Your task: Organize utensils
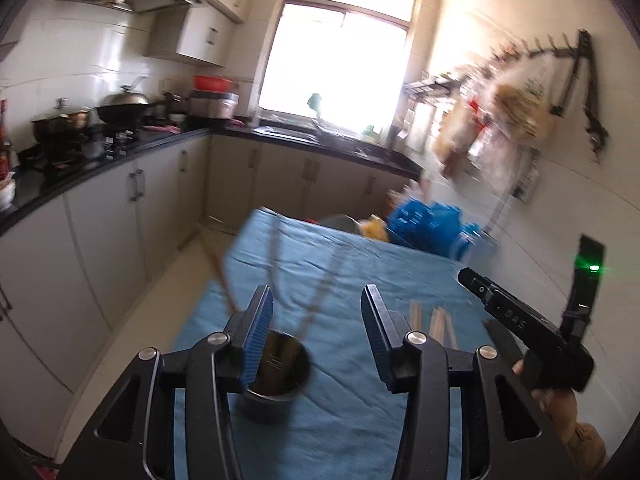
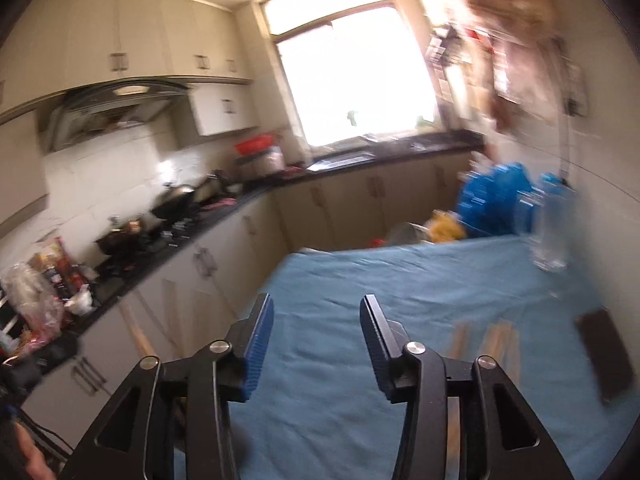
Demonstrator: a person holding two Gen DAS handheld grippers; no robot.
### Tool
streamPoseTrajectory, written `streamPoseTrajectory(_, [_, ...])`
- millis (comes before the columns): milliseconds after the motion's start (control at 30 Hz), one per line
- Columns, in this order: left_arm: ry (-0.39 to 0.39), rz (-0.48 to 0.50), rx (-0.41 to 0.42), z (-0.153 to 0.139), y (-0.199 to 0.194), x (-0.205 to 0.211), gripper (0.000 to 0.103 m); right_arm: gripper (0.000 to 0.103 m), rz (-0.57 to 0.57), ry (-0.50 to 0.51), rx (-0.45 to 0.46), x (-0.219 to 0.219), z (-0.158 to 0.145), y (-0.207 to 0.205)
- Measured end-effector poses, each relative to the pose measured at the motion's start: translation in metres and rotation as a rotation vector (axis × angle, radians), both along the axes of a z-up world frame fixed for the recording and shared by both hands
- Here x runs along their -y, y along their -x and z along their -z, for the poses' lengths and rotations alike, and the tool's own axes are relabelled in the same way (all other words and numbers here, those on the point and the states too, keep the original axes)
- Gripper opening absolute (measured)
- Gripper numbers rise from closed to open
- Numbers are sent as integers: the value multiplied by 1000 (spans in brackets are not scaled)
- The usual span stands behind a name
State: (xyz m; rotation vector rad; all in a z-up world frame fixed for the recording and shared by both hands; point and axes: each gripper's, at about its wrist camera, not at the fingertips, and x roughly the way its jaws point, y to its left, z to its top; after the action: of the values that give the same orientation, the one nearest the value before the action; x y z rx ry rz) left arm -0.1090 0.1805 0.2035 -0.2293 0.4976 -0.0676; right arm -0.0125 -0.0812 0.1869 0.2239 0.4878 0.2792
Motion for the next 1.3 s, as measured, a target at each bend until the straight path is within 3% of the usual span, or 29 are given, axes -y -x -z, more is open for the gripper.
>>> streamPoseTrajectory(200, [12,173,-114,37,-21,69,46,50,136,53,-223,91,58,0])
streamPoseTrajectory(333, [33,254,-213,71,-50,106,46,50,112,61,-359,118,98,0])
streamPoseTrajectory(433, [18,272,-276,99,-77,128,46,49,86,52,-411,122,119,-1])
streamPoseTrajectory(567, [-9,296,-370,139,-120,153,44,49,44,62,-437,119,138,-4])
streamPoseTrajectory(700, [-16,330,-444,166,-145,168,35,49,10,94,-447,112,149,-7])
streamPoseTrajectory(767, [-39,347,-462,178,-152,177,29,49,6,111,-432,111,153,-4])
streamPoseTrajectory(833, [-70,349,-481,186,-161,183,15,47,1,140,-423,108,152,-6])
streamPoseTrajectory(1100, [-82,361,-470,190,-171,186,12,31,6,227,-413,101,153,-16])
streamPoseTrajectory(1267, [-112,363,-469,189,-170,188,12,30,17,309,-413,92,153,-23])
streamPoseTrajectory(1300, [-129,352,-468,188,-168,188,12,24,25,323,-414,91,153,-25])
